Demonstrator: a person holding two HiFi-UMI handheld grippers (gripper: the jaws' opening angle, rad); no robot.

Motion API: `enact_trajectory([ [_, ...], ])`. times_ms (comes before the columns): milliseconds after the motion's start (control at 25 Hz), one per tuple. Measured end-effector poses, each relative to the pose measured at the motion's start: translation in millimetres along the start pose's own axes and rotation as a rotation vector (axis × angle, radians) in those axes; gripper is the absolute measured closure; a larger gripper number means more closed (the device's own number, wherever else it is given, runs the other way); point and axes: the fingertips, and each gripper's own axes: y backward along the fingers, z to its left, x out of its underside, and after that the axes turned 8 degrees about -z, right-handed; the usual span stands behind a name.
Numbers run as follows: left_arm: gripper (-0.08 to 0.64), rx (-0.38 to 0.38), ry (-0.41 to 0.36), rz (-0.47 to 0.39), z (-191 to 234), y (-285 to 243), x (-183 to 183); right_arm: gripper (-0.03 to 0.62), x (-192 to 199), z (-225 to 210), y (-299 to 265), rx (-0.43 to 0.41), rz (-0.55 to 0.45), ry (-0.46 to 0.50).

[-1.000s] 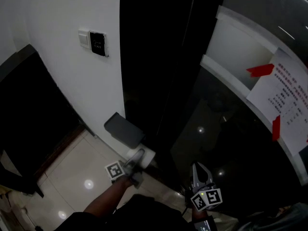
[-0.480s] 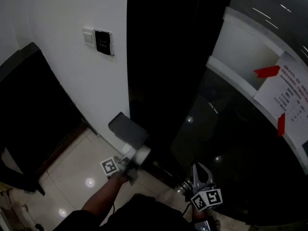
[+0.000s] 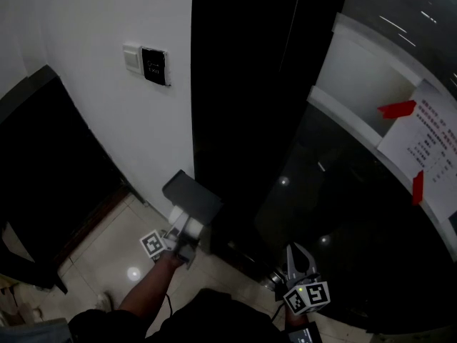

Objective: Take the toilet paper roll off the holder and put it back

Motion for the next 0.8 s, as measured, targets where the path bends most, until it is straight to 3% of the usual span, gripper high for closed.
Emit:
enact_trajectory([
  [240, 0.089, 0.013, -0.017, 0.011, 3, -4, -27, 0.578, 3, 7, -8, -0.004, -0.001, 0.003],
  [520, 0.089, 0.024, -0.005, 0.024, -3, -2, -25, 0.578, 3, 10, -8, -0.013, 0.001, -0.002],
  [800, 0.089, -0.016, -0.020, -0.015, 2, 20, -30, 0.578, 1, 13, -4, -0.024, 0.003, -0.003],
])
